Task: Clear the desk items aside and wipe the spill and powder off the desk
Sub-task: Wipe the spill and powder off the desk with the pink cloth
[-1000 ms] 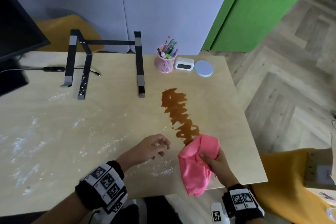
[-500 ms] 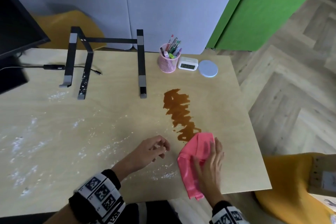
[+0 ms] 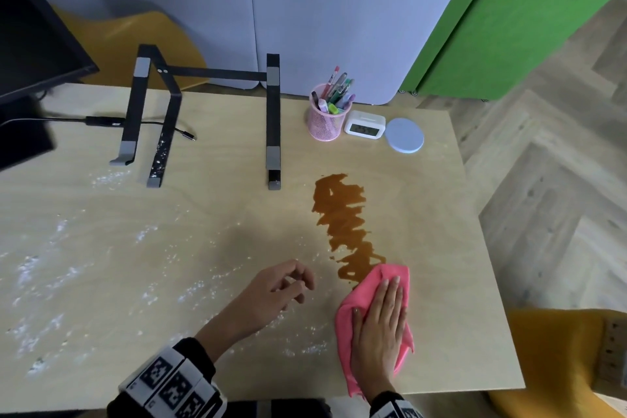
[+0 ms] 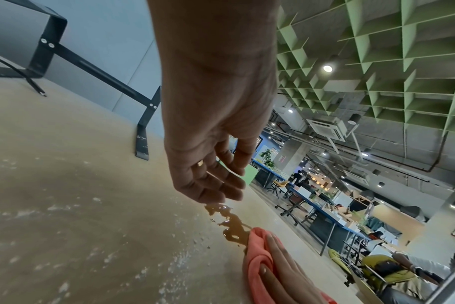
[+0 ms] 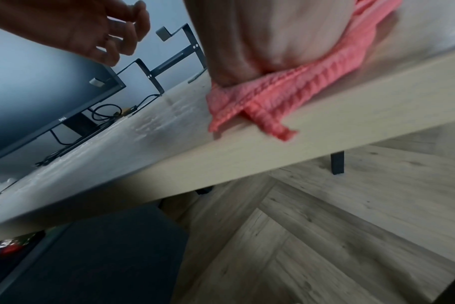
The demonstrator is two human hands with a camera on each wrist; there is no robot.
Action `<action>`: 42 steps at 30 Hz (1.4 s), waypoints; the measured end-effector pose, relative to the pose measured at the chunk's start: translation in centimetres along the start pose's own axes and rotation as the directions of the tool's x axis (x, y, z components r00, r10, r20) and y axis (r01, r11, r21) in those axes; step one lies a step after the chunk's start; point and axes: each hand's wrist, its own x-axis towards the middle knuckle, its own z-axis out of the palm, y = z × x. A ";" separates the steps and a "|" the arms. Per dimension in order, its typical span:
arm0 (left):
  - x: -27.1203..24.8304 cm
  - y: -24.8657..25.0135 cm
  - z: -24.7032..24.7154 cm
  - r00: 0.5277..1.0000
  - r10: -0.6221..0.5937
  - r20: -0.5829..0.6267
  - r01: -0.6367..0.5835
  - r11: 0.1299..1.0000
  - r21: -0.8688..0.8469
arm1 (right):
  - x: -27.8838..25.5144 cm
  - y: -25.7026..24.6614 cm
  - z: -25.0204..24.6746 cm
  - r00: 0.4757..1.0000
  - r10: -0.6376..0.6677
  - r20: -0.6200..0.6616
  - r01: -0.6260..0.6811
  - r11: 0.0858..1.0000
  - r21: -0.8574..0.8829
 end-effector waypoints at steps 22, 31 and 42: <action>2.8 -3.9 -2.6 0.994 0.005 -0.111 0.083 0.632 0.770 | 10.6 -2.6 0.0 0.992 0.071 -0.101 -0.067 0.997 0.042; 5.0 -6.9 -2.1 0.975 -0.199 -0.099 0.176 0.420 0.890 | 14.3 -3.2 0.3 0.993 0.010 -0.116 -0.004 0.999 0.051; 5.5 -5.1 -3.3 0.976 -0.217 0.013 0.105 0.523 0.846 | 19.1 -4.2 0.0 0.970 -0.150 -0.191 0.182 0.970 0.163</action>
